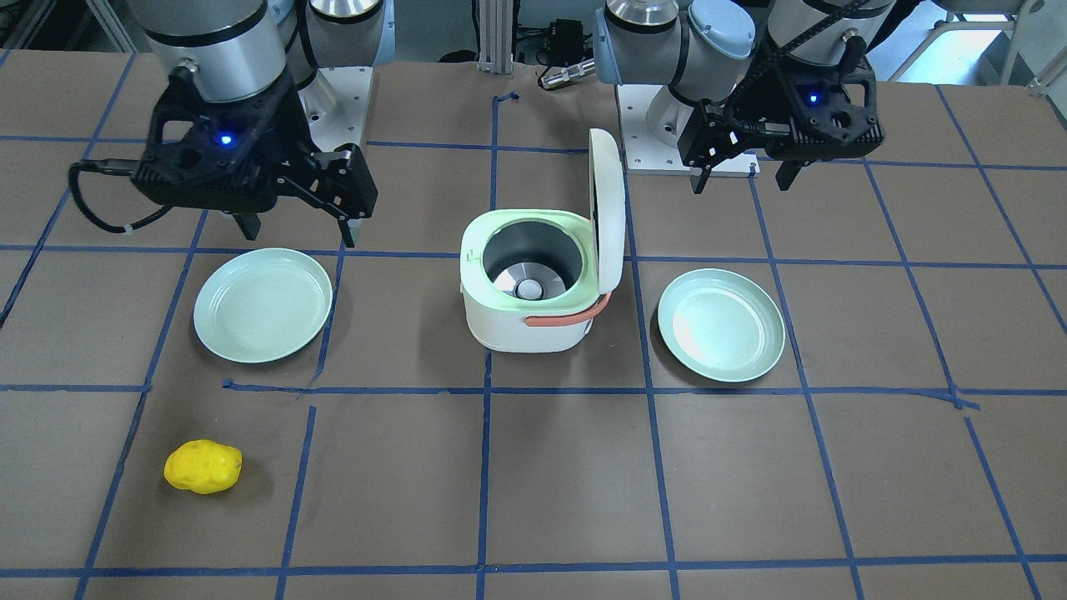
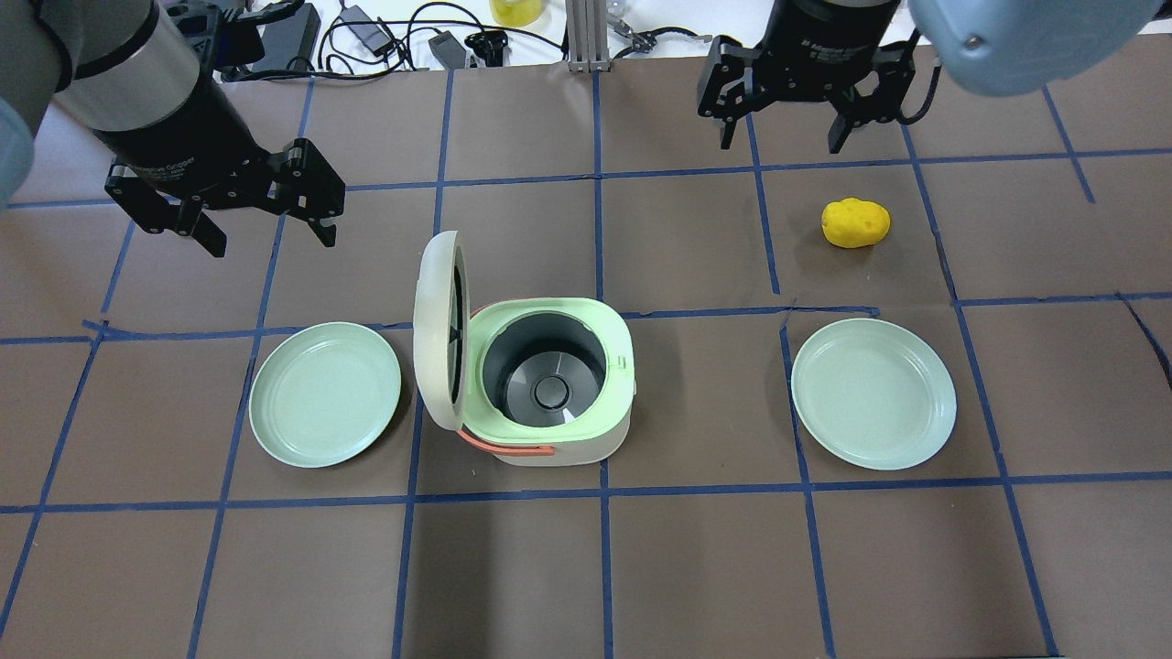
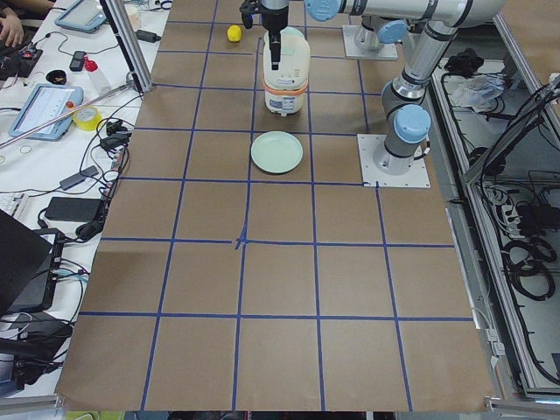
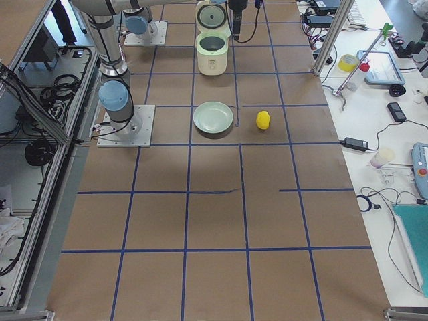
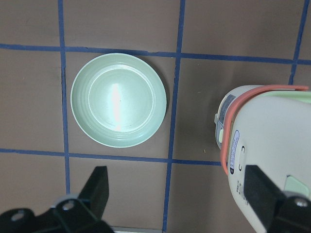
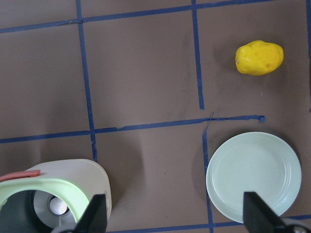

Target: Press rice cooker button

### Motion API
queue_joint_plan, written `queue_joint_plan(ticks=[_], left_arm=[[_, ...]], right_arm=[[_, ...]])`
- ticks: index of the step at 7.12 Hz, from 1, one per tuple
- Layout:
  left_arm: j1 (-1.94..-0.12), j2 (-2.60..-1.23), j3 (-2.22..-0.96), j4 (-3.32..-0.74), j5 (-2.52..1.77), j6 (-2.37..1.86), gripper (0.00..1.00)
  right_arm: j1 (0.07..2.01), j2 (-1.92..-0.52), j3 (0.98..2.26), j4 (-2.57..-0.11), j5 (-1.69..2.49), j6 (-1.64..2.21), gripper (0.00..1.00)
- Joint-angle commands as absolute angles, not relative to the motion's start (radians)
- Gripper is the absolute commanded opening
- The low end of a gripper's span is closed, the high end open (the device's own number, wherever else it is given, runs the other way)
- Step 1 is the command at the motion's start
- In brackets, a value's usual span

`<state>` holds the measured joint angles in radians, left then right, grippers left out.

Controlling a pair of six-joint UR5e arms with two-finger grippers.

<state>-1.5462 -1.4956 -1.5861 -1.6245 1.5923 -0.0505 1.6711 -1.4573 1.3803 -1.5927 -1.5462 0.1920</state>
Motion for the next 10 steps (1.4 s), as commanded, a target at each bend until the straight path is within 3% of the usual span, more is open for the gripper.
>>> queue_joint_plan(ticks=[1,10], left_arm=[[-1.546,-1.496,-1.586,-1.624,1.592,-0.051,1.00],[-1.546,-1.496,-1.586,-1.624,1.592,-0.049,1.00]], right_arm=[[1.618,-1.457,1.355,-1.594,-1.513,0.137,1.00],[1.618,-1.465,1.356,-1.623,-1.560,0.084,1.00]])
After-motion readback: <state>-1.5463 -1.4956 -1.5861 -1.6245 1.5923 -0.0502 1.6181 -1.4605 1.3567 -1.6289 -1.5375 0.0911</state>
